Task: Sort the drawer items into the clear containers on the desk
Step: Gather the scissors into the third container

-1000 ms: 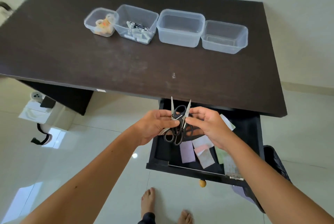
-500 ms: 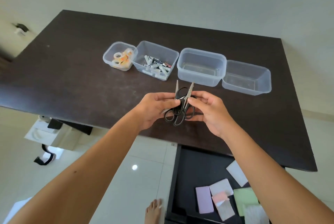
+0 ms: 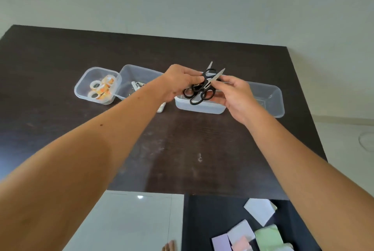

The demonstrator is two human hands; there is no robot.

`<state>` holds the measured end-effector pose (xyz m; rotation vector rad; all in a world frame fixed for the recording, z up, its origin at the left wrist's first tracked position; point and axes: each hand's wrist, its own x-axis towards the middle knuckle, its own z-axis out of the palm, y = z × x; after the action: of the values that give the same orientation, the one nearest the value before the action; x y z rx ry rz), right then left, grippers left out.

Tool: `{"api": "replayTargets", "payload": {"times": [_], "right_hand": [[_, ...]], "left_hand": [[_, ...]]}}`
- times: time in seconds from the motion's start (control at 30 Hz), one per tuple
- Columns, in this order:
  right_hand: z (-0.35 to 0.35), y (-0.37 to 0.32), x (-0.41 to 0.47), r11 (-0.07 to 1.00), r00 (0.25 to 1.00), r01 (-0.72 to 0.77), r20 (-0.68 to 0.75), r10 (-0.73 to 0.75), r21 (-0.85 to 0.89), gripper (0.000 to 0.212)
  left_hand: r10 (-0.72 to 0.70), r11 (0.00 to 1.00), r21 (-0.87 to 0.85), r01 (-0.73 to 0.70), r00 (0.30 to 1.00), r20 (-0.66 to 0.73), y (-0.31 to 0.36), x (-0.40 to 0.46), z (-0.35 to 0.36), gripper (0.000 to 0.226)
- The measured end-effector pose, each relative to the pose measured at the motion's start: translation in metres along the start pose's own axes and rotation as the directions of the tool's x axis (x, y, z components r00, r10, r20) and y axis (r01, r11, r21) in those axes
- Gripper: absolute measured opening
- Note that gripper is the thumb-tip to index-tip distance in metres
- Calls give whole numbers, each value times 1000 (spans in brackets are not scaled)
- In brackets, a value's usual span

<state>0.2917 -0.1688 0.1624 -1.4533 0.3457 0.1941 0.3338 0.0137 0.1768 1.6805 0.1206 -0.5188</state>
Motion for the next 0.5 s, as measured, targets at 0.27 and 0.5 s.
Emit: {"api": "replayTargets", "payload": {"times": [0.27,0.5], "right_hand": [[0,12,20,983,997,-59,-64,48,-176,12],[-3,12,23,911,994,-60,-110,15,-408,9]], "left_hand": [[-40,957,290,-3,989,140,1,39,-5,13],[39,912,402,-79,993,107,4,43,-10,24]]}}
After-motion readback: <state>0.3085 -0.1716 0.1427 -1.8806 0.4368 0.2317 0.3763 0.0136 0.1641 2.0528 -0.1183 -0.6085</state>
